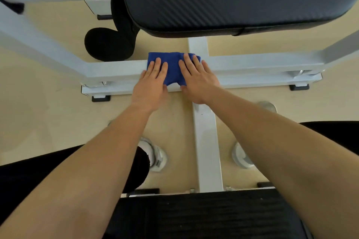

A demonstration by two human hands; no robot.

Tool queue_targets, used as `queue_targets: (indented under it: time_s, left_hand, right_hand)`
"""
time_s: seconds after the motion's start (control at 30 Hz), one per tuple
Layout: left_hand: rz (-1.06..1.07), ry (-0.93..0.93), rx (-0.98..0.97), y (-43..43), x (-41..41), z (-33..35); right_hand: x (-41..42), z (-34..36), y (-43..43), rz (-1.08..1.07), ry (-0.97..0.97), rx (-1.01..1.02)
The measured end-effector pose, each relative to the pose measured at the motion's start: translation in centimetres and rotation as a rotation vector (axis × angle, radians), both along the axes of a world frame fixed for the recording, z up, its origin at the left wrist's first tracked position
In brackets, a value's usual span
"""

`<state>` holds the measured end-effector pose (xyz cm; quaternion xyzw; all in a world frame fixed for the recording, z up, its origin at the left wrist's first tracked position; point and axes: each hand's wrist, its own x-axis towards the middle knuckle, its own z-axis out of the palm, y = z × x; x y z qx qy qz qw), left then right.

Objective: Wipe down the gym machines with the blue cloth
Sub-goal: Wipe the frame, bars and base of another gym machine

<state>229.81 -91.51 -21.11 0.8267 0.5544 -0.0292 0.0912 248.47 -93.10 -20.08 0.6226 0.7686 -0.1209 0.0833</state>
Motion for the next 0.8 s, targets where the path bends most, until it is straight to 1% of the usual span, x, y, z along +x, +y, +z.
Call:
queue_targets:
  time_s: [0.13, 0.33, 0.53, 0.67, 0.8]
  left_hand:
    - [0.025, 0.063, 0.054, 0.4, -0.4, 0.4]
    - [-0.039, 0.185, 0.096, -0.8, 5.4, -0.4]
    - [-0.087, 0.134, 0.027, -1.6, 12.8, -0.3]
    - [-0.171, 0.091, -0.022, -2.0, 19.2, -0.3]
    - [-0.238, 0.036, -0.048, -2.1, 22.2, -0.3]
  right_hand:
    - [-0.5, -1.0, 0.0, 0.044, -0.012, 0.046]
    - [3.2, -2.3, -1.0, -0.041, -0.011, 0.097]
    - [11.0, -1.7, -2.9, -0.095, -0.012, 0.060]
    - [17.2, -1.0, -4.9, -0.188, -0.027, 0.014]
    - [19.6, -0.3, -5.6, -0.277, -0.040, -0.036]
